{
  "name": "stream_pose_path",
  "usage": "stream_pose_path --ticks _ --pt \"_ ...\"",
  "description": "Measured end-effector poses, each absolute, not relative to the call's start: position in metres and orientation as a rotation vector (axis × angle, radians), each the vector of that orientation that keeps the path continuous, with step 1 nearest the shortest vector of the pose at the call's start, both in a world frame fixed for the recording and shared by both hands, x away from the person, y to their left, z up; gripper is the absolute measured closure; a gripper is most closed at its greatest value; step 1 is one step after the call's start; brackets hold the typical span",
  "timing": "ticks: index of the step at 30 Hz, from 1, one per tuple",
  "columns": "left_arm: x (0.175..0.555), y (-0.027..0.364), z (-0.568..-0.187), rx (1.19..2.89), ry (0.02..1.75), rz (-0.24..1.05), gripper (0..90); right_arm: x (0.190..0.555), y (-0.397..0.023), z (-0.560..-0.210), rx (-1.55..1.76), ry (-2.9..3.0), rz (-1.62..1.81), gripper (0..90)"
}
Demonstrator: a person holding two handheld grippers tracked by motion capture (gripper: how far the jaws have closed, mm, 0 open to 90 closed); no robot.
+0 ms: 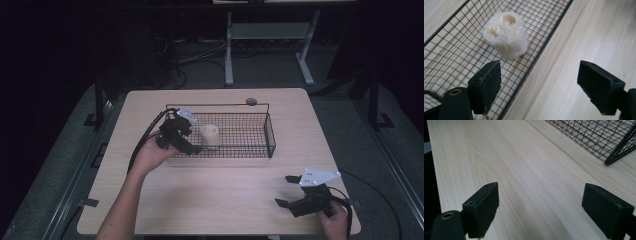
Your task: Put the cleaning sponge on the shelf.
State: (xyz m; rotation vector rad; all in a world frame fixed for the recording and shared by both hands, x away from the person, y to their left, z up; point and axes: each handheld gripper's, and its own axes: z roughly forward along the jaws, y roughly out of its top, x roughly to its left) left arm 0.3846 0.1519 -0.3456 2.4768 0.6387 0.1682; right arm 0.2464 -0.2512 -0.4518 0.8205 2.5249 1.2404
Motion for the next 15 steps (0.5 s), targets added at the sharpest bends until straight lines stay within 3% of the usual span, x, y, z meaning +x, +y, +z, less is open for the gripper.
stream_pose_path --ticks 15 --pt "0.339 0.167 -0.344 2.411 0.578 0.177 18.5 0.246 -0.251 -0.452 0.825 2.526 1.233 13.6"
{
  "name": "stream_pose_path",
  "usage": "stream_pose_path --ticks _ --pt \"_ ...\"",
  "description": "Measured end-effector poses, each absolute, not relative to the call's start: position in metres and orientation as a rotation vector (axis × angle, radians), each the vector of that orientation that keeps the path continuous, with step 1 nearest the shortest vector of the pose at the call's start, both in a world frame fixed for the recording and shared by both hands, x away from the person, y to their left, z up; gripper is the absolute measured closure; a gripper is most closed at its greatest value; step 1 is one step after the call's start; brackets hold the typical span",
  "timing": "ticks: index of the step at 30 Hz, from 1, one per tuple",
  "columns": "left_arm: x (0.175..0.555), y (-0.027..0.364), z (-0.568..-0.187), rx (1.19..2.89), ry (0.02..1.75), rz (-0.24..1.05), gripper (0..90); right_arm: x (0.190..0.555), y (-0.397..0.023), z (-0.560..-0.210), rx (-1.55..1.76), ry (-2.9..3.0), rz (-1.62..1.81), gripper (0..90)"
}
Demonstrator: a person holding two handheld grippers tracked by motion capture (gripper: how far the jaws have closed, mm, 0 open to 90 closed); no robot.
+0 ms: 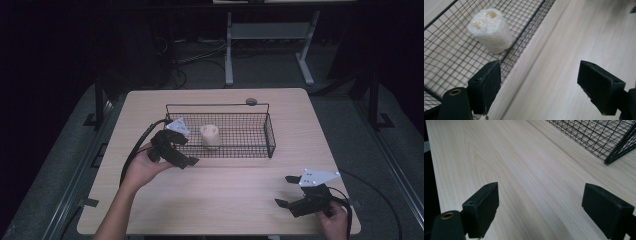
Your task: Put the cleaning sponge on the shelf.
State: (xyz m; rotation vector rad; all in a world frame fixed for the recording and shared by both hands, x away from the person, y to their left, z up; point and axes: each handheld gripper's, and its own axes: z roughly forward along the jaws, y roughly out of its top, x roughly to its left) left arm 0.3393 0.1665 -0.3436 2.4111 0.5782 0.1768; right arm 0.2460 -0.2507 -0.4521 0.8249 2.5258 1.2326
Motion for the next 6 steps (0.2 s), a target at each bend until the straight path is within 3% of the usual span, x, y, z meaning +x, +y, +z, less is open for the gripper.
stream_pose_path --ticks 6 --pt "0.314 0.177 -0.353 2.393 0.576 0.194 18.4 0.246 -0.250 -0.452 0.829 2.526 1.228 13.6"
